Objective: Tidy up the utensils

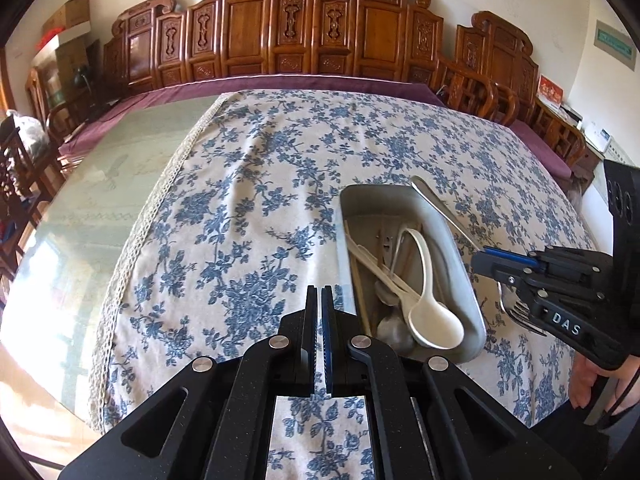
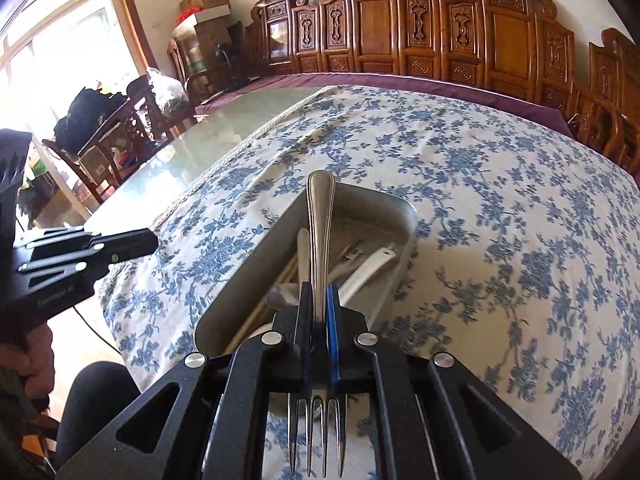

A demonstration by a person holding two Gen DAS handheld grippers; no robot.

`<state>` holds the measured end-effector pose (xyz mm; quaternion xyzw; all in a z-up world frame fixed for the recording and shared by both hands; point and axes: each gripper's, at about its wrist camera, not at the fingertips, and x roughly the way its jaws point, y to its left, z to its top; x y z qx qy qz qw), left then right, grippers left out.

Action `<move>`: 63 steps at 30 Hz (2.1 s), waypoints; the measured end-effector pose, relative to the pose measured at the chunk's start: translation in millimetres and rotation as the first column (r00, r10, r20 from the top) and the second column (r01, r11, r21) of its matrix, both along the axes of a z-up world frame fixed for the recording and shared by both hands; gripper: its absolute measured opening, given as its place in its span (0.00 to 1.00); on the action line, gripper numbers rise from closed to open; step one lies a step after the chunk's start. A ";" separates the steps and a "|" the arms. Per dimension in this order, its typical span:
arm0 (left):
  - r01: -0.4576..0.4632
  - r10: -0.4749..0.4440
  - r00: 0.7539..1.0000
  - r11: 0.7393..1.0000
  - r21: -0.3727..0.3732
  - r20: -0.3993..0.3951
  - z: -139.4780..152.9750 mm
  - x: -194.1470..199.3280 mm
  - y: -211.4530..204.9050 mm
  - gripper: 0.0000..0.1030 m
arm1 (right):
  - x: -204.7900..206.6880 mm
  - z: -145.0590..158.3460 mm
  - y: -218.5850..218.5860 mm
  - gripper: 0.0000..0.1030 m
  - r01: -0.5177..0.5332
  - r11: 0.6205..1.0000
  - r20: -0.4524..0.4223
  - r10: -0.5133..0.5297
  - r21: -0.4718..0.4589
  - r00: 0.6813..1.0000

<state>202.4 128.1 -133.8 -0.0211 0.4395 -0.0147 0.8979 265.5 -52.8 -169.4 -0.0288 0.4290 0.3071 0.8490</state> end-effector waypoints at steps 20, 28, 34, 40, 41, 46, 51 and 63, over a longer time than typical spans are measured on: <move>-0.025 0.024 0.999 1.000 -0.006 -0.025 -15.1 0.9 14.6 0.01 | 32.9 -43.0 39.2 0.08 0.059 0.998 -0.128 -0.063 -0.036 0.990; -0.021 0.021 1.000 1.000 -0.005 -0.022 -14.7 0.2 12.3 0.01 | 32.9 -47.0 36.1 0.11 0.071 0.997 -0.135 -0.072 -0.011 0.988; -0.016 0.016 1.000 1.000 -0.002 -0.013 -10.7 -1.3 8.6 0.01 | 24.2 -33.0 25.4 0.11 0.063 0.998 -0.090 -0.064 -0.007 0.994; -0.004 0.004 1.000 1.000 0.003 0.005 -3.1 -5.9 -1.7 0.06 | -1.4 -6.1 0.3 0.11 0.072 0.997 0.005 -0.072 -0.008 0.997; -0.005 0.005 1.000 1.000 0.004 0.010 -1.7 -7.6 -4.0 0.11 | -5.0 -2.8 -3.6 0.11 0.074 0.997 0.017 -0.074 -0.011 0.997; 0.005 -0.005 1.000 1.000 0.003 0.026 5.2 -18.6 -19.4 0.22 | -32.6 20.5 -38.8 0.11 0.106 0.994 0.078 -0.106 0.004 0.991; 0.021 -0.021 0.999 1.000 0.011 0.050 14.2 -33.9 -40.3 0.59 | -57.6 40.9 -78.0 0.11 0.170 0.985 0.118 -0.173 0.034 0.978; 0.079 -0.083 0.989 0.996 0.039 0.124 47.8 -70.9 -94.3 0.92 | -119.3 78.9 -153.3 0.73 0.311 0.948 0.214 -0.320 0.073 0.923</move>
